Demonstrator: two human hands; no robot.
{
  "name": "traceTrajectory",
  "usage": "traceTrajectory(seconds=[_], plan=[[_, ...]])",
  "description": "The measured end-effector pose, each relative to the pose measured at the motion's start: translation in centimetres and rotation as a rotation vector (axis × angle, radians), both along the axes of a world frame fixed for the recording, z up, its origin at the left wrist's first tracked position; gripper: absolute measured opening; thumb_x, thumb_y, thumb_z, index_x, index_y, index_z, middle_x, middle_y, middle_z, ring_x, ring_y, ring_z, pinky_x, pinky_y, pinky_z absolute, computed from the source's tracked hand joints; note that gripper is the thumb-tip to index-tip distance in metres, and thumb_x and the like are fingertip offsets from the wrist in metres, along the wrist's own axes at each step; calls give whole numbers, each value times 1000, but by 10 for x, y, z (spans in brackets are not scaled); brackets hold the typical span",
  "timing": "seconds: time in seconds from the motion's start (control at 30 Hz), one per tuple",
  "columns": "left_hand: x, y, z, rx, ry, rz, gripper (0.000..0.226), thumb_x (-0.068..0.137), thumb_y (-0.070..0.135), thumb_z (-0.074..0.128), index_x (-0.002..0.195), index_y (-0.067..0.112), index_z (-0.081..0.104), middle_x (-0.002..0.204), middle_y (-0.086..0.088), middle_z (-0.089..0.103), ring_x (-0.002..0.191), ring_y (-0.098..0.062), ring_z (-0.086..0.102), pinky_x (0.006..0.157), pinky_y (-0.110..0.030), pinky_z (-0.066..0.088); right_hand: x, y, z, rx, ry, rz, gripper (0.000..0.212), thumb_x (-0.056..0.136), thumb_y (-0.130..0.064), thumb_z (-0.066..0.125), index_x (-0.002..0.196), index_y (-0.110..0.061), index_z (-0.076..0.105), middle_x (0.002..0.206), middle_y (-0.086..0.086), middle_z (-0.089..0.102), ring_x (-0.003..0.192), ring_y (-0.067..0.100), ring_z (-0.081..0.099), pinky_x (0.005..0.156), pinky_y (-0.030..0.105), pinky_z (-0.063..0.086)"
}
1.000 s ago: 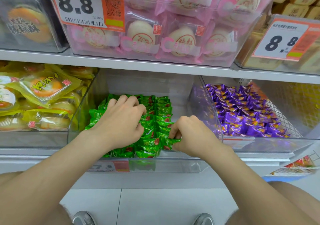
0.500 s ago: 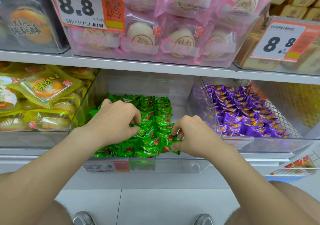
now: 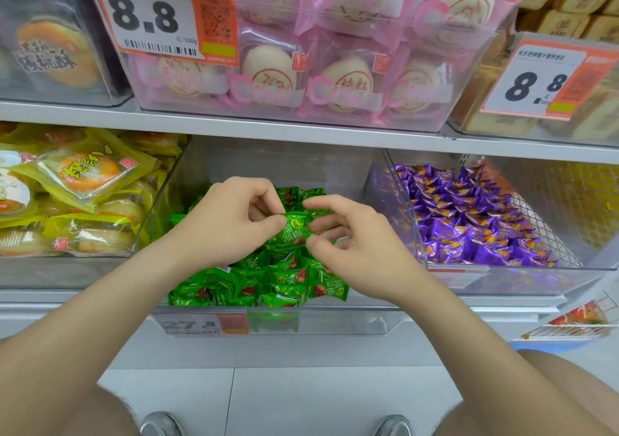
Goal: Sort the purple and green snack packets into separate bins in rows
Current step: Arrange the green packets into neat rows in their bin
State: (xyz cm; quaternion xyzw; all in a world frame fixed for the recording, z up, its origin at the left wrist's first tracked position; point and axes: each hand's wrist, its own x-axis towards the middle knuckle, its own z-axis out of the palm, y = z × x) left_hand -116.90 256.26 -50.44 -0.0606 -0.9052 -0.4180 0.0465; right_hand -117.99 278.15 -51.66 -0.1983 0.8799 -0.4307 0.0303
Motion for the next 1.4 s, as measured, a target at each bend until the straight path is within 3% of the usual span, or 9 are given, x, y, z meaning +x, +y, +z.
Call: traceTrajectory(seconds=[0.2, 0.3, 0.47, 0.67, 0.83, 0.93, 1.03, 1.17, 1.4], plan=[[4, 3, 9, 253, -131, -84, 11, 93, 8, 77, 95, 2, 68, 81, -11, 79, 78, -23, 79, 76, -37, 66, -9, 0, 1, -177, -97, -41, 25, 84, -23, 88, 101, -34, 73, 90, 0, 76, 82, 24, 76, 82, 43, 65], [6, 6, 4, 129, -162, -162, 16, 91, 14, 80, 98, 13, 67, 85, -2, 78, 74, -19, 78, 70, -40, 65, -14, 13, 6, -71, -98, 12, 19, 85, -23, 88, 101, -26, 80, 89, -4, 78, 85, 20, 76, 86, 43, 64], [8, 10, -11, -326, -75, -337, 12, 88, 36, 79, 96, 34, 72, 85, 20, 74, 77, -2, 69, 73, -24, 57, -13, 29, 11, 467, 67, 95, 17, 81, -33, 89, 97, -30, 83, 76, -20, 71, 80, -4, 65, 84, 25, 55], [2, 15, -22, -472, -5, -365, 11, 96, 35, 68, 106, 35, 73, 87, 24, 66, 80, 2, 60, 76, -27, 53, -12, 20, -2, 692, 20, 210, 21, 75, -24, 94, 91, -18, 82, 65, -19, 57, 76, 5, 57, 79, 29, 55], [2, 16, -26, -491, -2, -382, 11, 98, 34, 66, 106, 36, 73, 88, 23, 67, 80, 6, 58, 72, -20, 47, -12, 17, -10, 737, 37, 211, 14, 72, -21, 88, 83, -18, 79, 66, -17, 57, 79, 12, 58, 79, 37, 59], [2, 13, -25, -533, 36, -346, 12, 98, 35, 64, 106, 37, 72, 89, 22, 65, 80, 7, 56, 74, -26, 51, -10, 18, -11, 738, 69, 174, 15, 69, -27, 85, 78, -21, 76, 71, -12, 67, 81, 16, 66, 74, 38, 61], [1, 8, -22, -612, 135, -236, 16, 96, 26, 60, 106, 35, 68, 95, 17, 61, 92, -5, 60, 83, -37, 55, -8, 18, -11, 720, 62, 173, 20, 68, -30, 90, 79, -21, 76, 72, -11, 70, 79, 16, 68, 74, 38, 61], [6, -3, -17, -808, 192, -69, 22, 89, 20, 61, 108, 31, 60, 107, 7, 55, 103, -21, 54, 86, -39, 46, -10, 18, -10, 687, 11, 155, 32, 65, -37, 97, 80, -21, 74, 73, -11, 67, 79, 17, 68, 75, 40, 61], [29, -26, 0, -1025, 49, -1, 48, 84, 30, 63, 131, 31, 55, 125, 4, 48, 115, -22, 47, 90, -38, 44, -9, 19, -9, 652, 94, 113, 20, 97, -37, 65, 91, -22, 77, 88, 1, 72, 95, 23, 58, 83, 43, 56]])
